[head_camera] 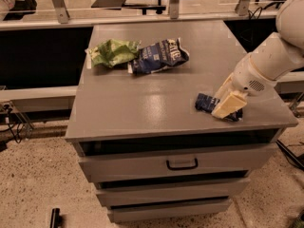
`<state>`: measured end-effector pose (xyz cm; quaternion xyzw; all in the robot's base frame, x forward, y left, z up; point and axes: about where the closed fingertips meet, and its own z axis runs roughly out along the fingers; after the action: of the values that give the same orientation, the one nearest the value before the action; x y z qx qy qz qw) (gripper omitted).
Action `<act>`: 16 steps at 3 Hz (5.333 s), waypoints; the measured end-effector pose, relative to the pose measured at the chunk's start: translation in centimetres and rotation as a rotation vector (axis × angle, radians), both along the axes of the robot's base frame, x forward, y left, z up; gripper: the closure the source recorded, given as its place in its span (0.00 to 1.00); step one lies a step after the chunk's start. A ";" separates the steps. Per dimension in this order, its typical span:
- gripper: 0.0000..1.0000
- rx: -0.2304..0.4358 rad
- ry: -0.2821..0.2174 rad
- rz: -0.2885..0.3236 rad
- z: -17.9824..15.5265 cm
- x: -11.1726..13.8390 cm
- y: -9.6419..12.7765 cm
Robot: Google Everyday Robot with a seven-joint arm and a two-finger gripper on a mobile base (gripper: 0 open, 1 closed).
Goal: Move rxbar blueberry near blue chip bag
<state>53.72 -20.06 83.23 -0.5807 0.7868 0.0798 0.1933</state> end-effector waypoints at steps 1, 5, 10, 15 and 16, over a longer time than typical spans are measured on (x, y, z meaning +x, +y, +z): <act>0.94 0.000 0.001 0.001 0.0 0.0 0.0; 1.00 0.030 -0.130 -0.064 3.2 2.6 -1.1; 1.00 0.140 -0.306 -0.045 7.4 14.0 -2.5; 1.00 0.166 -0.152 0.001 1.9 18.4 0.4; 1.00 0.179 -0.140 0.022 1.6 18.5 1.3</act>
Offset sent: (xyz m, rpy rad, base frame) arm -0.0001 0.0005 -0.0003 -0.0001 0.0009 0.0010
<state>72.24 -18.75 84.80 -0.5739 0.7546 0.1111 0.2982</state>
